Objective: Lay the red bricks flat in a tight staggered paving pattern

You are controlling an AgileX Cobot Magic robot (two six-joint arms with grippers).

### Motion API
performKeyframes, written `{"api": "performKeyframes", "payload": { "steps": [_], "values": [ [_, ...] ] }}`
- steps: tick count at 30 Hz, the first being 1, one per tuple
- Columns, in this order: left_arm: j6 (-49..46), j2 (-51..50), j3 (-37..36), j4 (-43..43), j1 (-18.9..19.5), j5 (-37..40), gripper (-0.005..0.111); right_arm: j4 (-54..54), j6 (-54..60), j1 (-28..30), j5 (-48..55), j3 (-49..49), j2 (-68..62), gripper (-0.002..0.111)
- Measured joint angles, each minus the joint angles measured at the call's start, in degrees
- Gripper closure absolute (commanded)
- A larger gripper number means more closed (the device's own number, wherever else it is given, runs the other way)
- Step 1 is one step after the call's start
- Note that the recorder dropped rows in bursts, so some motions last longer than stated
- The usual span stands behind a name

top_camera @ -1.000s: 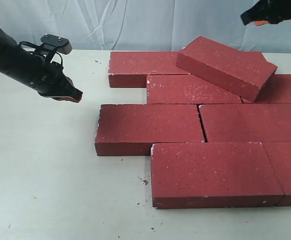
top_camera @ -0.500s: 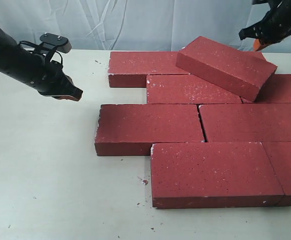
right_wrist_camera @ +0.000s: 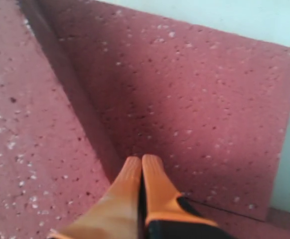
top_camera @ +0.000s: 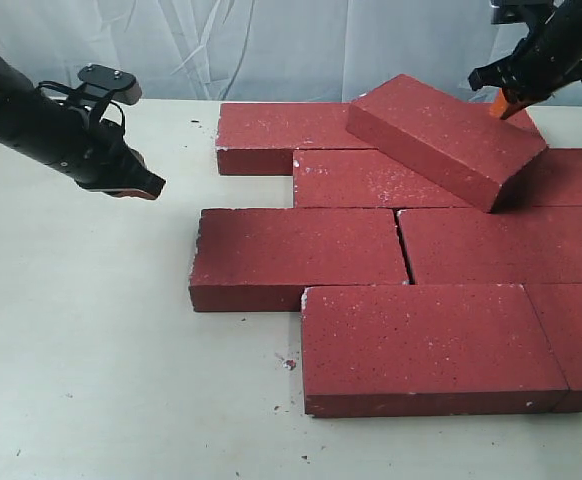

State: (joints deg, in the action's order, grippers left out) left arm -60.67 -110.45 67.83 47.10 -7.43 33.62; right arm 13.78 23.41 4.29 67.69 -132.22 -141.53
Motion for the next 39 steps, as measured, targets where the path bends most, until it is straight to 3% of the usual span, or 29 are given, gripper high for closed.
{"api": "performKeyframes", "payload": {
  "steps": [11, 29, 35, 39],
  "values": [
    [0.0, 0.0, 0.0, 0.0, 0.0, -0.15, 0.107, 10.07, 5.51, -1.64, 1.97, -0.35, 0.0, 0.109],
    [-0.02, 0.0, 0.0, -0.94, 0.12, -1.94, 0.107, 10.65, 12.0, -17.54, 1.94, -0.39, 1.89, 0.109],
    [0.09, 0.71, 0.0, -0.75, 3.74, -2.52, 0.107, 8.24, 13.06, -20.59, 2.25, -0.94, 6.25, 0.109],
    [0.17, 0.72, 0.0, 2.69, 5.94, -5.13, 0.107, 0.21, 5.36, -19.38, 2.03, -1.19, 13.14, 0.109]
  ]
}}
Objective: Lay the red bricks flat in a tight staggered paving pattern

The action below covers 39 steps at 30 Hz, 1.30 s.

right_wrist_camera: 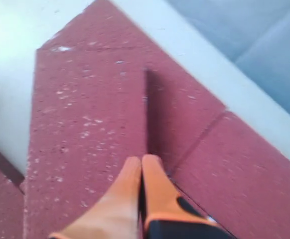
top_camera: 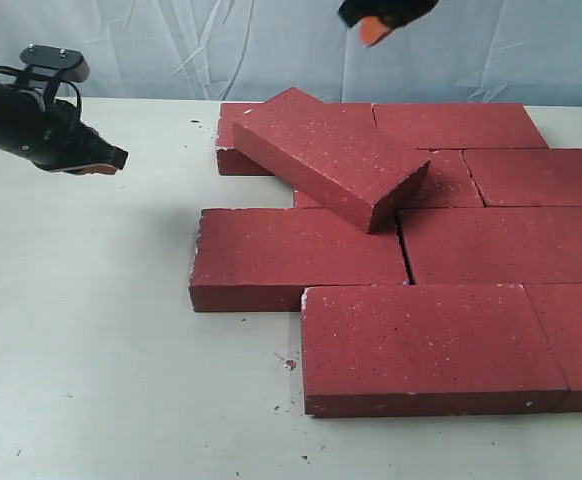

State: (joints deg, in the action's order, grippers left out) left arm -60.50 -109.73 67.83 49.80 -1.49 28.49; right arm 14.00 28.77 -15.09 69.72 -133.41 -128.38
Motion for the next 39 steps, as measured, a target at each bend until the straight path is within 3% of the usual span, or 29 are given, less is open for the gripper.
{"api": "performKeyframes", "payload": {
  "steps": [3, 8, 14, 17, 22, 25, 31, 34, 39],
  "values": [
    [0.0, 0.0, 0.0, 1.02, 0.26, -0.34, 0.107, -3.23, -4.28, 1.92, -0.27, 3.71, 5.78, 0.109],
    [0.0, 0.0, 0.0, 3.13, -0.56, -1.95, 0.107, -3.75, -3.62, 3.09, -0.29, 20.41, 14.64, 0.109],
    [-3.75, 0.0, 0.69, 12.72, -2.56, -12.03, 0.107, 9.52, 7.19, 2.97, -8.45, 44.39, 25.84, 0.109],
    [-6.72, 0.0, 3.4, 15.01, -3.42, -12.89, 0.107, 12.64, 11.2, 2.98, -12.54, 52.33, 30.14, 0.109],
    [-6.81, -2.2, 12.24, 14.62, -4.07, -9.96, 0.107, 13.14, 14.26, 2.98, -16.59, 62.72, 33.22, 0.109],
    [-0.2, -6.49, 20.21, 8.03, -4.07, -4.44, 0.107, 10.53, 14.77, 2.98, -20.32, 67.48, 33.32, 0.109],
    [15.76, -17.5, 37.96, -7.21, -4.71, 11.03, 0.107, 8.8, 14.89, 2.98, -24.95, 68.85, 33.32, 0.109],
    [18.61, -21.32, 44.18, -9.1, -5.43, 14.45, 0.107, 8.26, 14.89, 2.98, -25.56, 68.85, 33.32, 0.109],
    [21.31, -28.91, 55.99, -9.52, -10.03, 20.1, 0.107, 6.16, 15.91, 2.98, -29.29, 68.95, 29.36, 0.109]
  ]
}}
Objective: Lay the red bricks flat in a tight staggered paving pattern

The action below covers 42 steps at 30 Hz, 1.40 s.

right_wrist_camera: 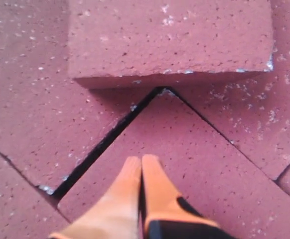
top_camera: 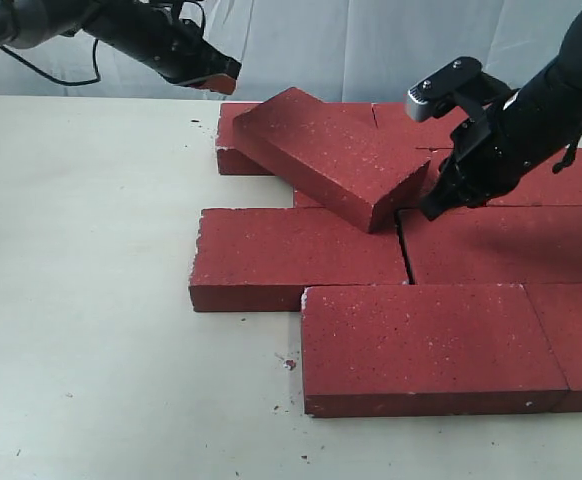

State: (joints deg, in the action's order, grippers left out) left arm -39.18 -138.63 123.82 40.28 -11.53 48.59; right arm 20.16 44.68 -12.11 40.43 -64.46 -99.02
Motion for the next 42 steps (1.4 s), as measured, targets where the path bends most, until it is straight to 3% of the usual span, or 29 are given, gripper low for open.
{"api": "performKeyframes", "payload": {
  "steps": [8, 28, 42],
  "values": [
    [4.07, -5.08, 6.13, -2.99, -1.38, 2.06, 0.107, -0.56, 0.85, 0.0, -7.81, -0.01, -3.47, 0.109],
    [2.98, -6.26, 7.58, -3.2, -2.26, 8.57, 0.107, 7.13, 4.34, 0.0, -15.31, -1.61, -6.79, 0.109],
    [4.9, 2.71, 8.15, -12.37, 0.1, 18.43, 0.107, 12.88, 4.51, -0.13, -7.24, -11.81, -6.87, 0.109]
  ]
}}
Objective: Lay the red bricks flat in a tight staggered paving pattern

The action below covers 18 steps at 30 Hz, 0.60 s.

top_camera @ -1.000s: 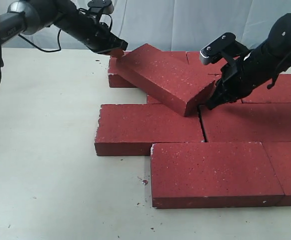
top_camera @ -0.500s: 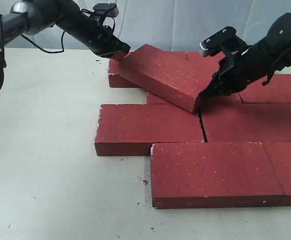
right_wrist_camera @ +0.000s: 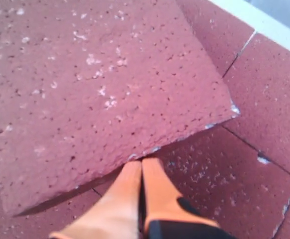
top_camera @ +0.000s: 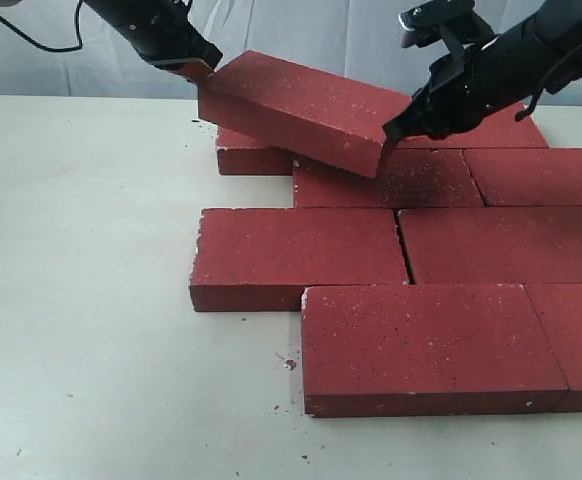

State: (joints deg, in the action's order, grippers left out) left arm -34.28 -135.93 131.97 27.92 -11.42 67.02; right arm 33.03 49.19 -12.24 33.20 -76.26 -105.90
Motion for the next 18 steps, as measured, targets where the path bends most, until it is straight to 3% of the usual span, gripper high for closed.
{"api": "performKeyframes", "payload": {
  "steps": [4, 9, 13, 18],
  "values": [
    [1.04, 1.56, -1.31, -2.67, 1.25, 0.13, 0.107, 0.0, 0.0, -2.52, 0.92, -3.1, 0.0, 0.109],
    [1.51, 6.39, -8.69, -6.34, 3.37, 0.03, 0.107, 0.0, 0.0, -6.74, 1.57, -6.62, -0.12, 0.109],
    [1.28, 13.51, -19.7, -7.5, 5.94, -0.27, 0.107, -0.11, 0.0, -9.35, 1.25, -9.55, -1.82, 0.109],
    [1.06, 26.73, -41.5, -7.38, 12.61, -9.86, 0.107, -0.11, 0.0, -14.74, -0.01, -14.71, -10.21, 0.109]
  ]
}}
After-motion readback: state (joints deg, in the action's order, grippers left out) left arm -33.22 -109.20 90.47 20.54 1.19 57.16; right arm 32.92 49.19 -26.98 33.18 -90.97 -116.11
